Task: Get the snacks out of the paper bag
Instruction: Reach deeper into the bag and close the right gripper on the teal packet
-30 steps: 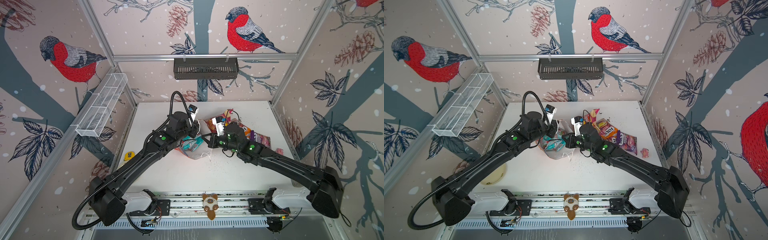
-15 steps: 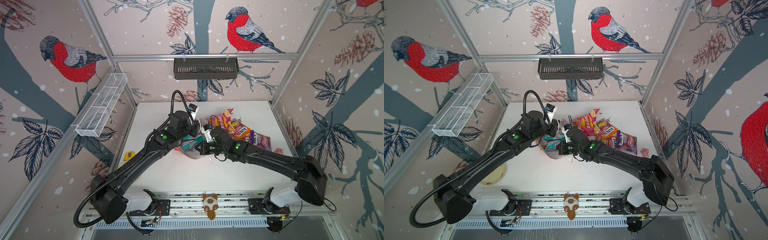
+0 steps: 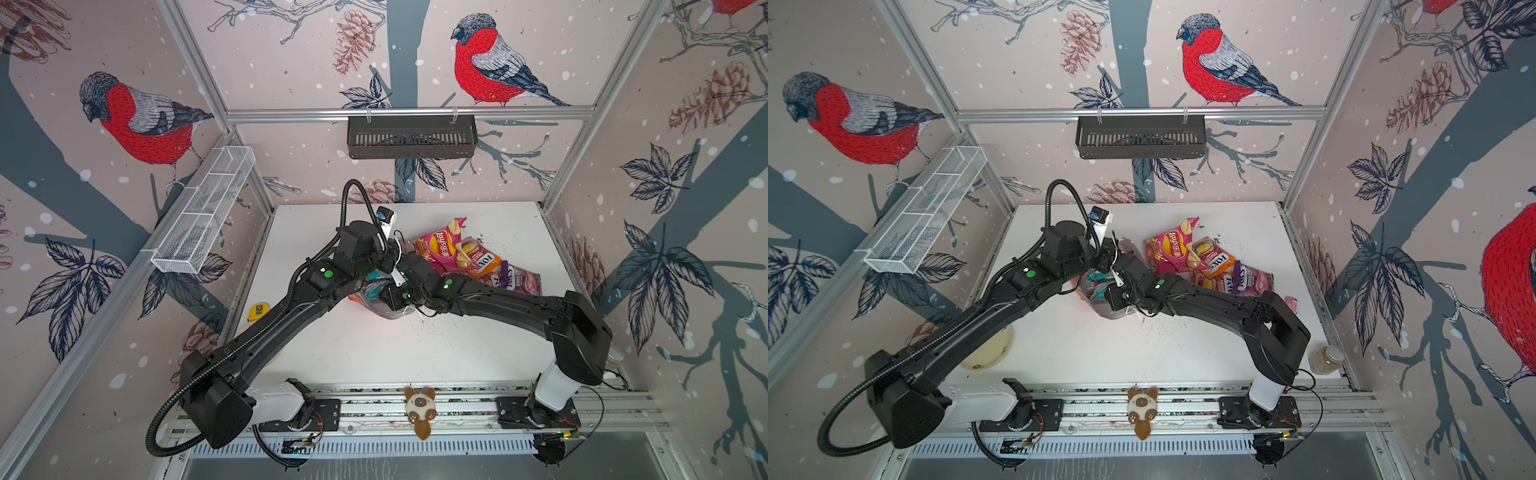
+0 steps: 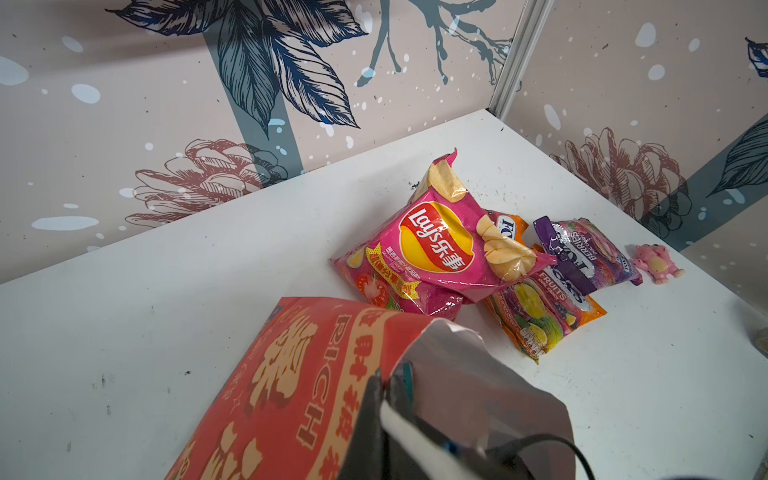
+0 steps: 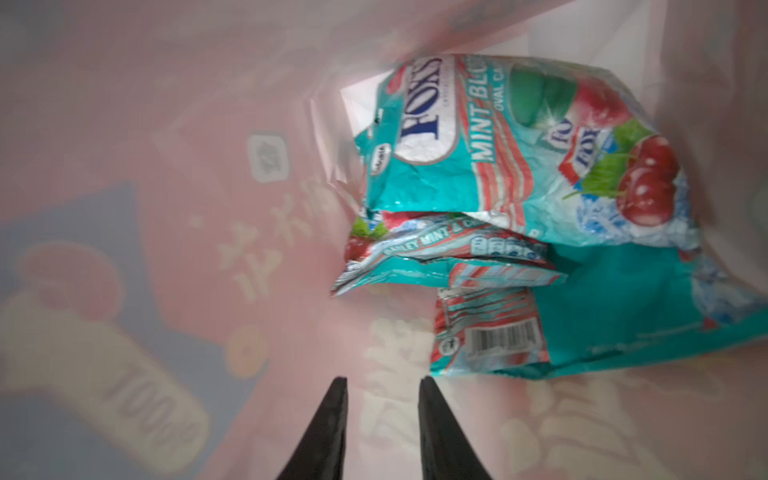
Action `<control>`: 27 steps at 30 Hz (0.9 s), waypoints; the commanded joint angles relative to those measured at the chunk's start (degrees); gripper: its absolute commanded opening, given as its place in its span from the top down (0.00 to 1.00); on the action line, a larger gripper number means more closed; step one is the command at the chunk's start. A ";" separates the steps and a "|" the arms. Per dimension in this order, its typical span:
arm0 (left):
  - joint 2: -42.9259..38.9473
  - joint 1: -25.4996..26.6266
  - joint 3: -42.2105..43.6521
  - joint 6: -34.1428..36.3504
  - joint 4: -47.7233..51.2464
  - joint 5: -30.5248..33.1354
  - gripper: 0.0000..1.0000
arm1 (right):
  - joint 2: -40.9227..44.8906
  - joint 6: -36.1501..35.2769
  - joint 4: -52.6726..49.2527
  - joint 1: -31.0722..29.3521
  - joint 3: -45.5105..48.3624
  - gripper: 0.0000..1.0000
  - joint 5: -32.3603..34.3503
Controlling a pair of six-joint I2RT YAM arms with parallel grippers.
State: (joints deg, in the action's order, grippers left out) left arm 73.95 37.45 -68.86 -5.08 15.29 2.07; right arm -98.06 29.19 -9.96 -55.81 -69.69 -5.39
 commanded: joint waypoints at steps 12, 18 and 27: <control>0.84 0.03 -1.67 0.16 -2.55 -1.61 1.00 | -5.02 -4.53 9.62 -0.26 -2.94 0.55 8.18; 1.41 0.07 -2.47 0.47 -1.79 -2.32 1.00 | -6.20 -6.19 16.27 -0.37 -0.71 0.49 11.36; 1.46 -0.01 -2.42 0.23 -1.53 -3.71 1.00 | -10.90 -9.96 21.68 -0.26 -0.76 0.48 12.82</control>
State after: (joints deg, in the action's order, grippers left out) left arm 75.40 37.34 -70.94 -4.25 16.99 1.04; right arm -108.09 20.91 7.70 -55.90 -69.91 5.23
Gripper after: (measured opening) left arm 0.053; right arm 0.519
